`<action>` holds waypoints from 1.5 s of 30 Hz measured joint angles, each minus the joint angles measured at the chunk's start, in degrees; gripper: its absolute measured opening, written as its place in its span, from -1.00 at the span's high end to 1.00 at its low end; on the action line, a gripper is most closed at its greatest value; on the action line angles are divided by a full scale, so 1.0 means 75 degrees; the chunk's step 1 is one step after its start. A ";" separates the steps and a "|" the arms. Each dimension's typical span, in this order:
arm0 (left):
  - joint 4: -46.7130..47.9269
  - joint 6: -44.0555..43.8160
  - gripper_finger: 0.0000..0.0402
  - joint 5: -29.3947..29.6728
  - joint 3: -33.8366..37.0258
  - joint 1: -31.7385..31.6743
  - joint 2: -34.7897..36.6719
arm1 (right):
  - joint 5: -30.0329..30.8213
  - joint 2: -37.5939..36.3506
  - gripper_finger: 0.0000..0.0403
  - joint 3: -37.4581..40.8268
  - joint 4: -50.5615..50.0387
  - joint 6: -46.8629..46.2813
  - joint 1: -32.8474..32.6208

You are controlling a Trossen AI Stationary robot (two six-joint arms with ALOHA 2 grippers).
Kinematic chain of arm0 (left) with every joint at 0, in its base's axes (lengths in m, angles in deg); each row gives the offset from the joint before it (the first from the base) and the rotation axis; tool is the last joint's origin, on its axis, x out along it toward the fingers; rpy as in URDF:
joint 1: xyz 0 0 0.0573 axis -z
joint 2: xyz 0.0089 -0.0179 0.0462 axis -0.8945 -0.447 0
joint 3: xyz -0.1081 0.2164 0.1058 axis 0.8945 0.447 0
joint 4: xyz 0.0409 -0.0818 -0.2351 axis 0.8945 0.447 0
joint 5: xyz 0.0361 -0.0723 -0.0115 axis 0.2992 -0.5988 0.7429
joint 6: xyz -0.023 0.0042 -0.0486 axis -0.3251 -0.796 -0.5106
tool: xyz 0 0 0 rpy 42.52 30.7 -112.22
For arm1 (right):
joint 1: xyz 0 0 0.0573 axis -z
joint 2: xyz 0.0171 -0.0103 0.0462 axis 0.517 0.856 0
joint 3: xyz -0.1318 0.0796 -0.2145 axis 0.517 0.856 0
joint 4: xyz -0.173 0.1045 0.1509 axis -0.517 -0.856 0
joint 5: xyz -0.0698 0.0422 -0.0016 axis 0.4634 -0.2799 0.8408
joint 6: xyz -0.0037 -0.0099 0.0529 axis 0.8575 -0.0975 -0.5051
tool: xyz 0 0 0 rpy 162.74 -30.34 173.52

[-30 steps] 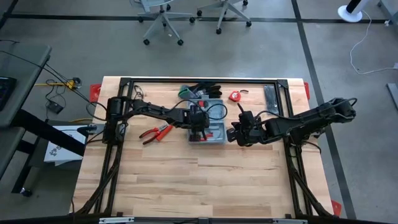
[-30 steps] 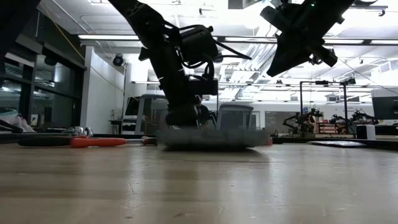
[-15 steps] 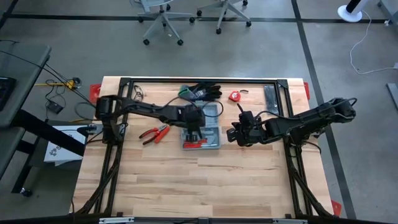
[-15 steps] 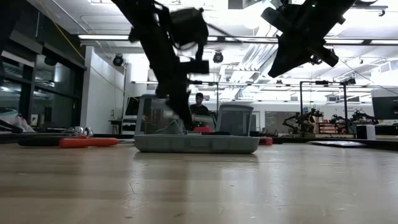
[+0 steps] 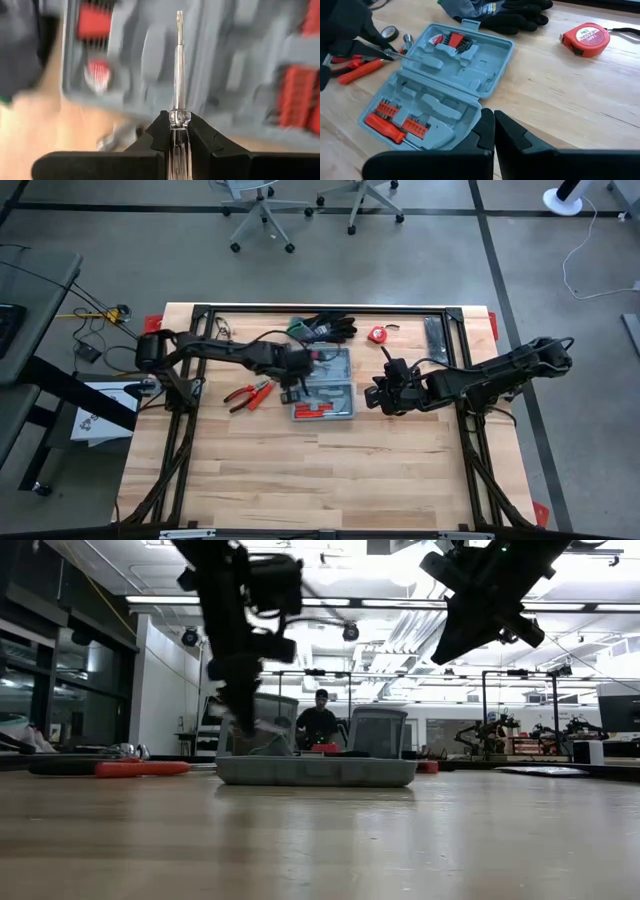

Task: Prefit tool cases
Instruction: Remove the transparent screwdriver from the gray tool case, then remove the nut driver from the gray tool case

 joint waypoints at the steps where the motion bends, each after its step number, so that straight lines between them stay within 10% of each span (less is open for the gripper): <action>1: -0.0012 -0.0165 0.87 -0.0005 0.0224 -0.0060 0.0114 | -0.0001 0.0000 1.00 0.0000 -0.0002 0.0000 0.0000; 19: -0.0601 -0.2096 0.80 -0.0516 0.4232 -0.1369 0.3053 | 0.0036 0.0000 1.00 0.0000 -0.0005 0.0080 0.0001; 26: -0.0643 -0.2622 0.43 -0.0519 0.4303 -0.1368 0.3054 | 0.0047 0.0000 1.00 0.0000 0.0003 0.0084 0.0000; 38: -0.0465 -0.2625 0.41 -0.0608 0.3446 -0.1365 0.3054 | 0.0053 0.0000 1.00 0.0000 0.0018 0.0064 0.0009; 45: -0.2506 -0.2625 0.41 -0.1871 0.3087 -0.1238 0.3054 | 0.0081 0.0057 1.00 -0.0002 0.0461 0.0394 0.0128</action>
